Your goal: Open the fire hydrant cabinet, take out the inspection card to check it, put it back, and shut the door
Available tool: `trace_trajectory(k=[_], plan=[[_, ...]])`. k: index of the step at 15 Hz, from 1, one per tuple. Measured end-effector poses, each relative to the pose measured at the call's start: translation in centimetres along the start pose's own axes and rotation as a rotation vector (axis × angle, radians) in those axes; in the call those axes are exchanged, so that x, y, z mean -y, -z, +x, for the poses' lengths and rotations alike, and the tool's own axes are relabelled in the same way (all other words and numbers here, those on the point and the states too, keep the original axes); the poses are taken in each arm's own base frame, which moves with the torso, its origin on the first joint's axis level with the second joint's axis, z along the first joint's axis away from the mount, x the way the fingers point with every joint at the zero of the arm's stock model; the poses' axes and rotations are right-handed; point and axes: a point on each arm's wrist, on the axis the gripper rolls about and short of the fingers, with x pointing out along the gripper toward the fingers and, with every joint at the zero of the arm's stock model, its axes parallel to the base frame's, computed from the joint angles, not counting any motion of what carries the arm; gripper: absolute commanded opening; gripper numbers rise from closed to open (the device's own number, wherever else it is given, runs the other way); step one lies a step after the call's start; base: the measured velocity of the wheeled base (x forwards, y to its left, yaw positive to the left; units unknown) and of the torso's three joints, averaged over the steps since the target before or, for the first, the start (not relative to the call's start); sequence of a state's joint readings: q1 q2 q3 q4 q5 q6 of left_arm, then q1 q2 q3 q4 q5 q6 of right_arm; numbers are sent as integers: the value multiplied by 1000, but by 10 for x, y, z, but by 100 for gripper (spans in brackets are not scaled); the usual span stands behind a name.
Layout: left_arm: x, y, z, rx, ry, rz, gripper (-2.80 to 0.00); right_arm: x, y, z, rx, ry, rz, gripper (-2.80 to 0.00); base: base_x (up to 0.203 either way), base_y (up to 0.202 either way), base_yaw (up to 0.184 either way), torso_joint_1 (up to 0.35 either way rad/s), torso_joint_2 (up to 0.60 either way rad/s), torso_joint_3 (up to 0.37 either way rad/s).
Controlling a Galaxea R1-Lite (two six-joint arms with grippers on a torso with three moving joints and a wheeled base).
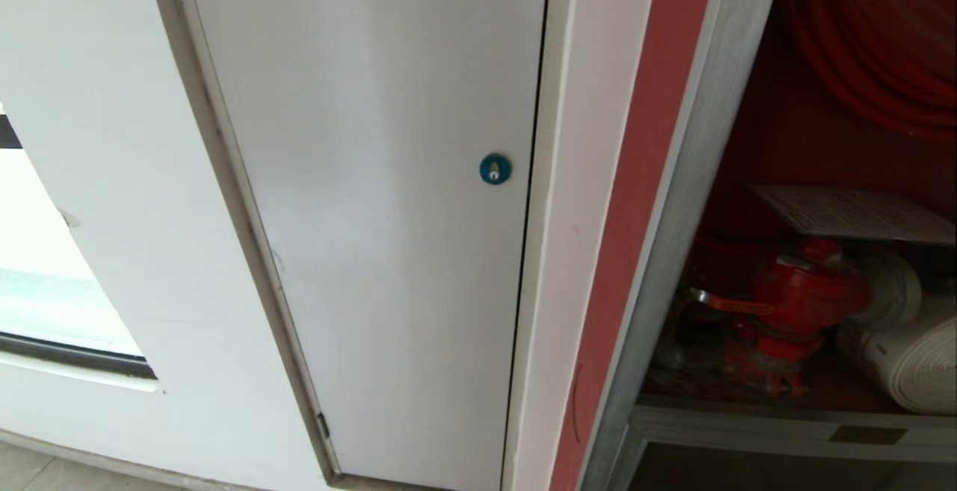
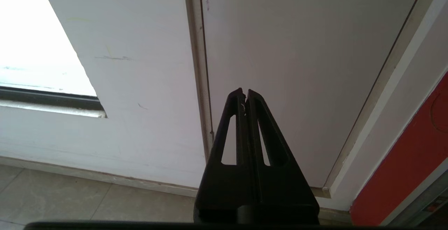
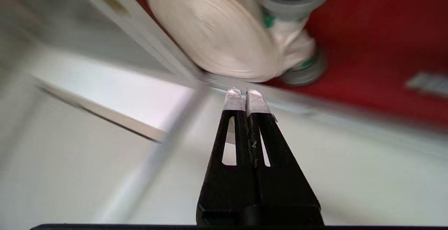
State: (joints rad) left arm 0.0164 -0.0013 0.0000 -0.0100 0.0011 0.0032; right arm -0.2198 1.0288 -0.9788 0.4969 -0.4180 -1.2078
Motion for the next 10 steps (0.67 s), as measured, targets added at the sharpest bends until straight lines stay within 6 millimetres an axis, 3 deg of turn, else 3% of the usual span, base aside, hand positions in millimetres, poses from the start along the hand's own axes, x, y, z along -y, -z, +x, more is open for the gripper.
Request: trace_trajectory(k=[5, 10], plan=[[0, 0, 0, 0, -1, 0, -280, 26, 12, 22, 103, 70, -253, -280, 0, 0, 0, 0, 0, 0], [0, 0, 0, 0, 0, 0, -280, 22, 28, 50, 315, -24, -204, -280, 0, 0, 0, 0, 0, 0]])
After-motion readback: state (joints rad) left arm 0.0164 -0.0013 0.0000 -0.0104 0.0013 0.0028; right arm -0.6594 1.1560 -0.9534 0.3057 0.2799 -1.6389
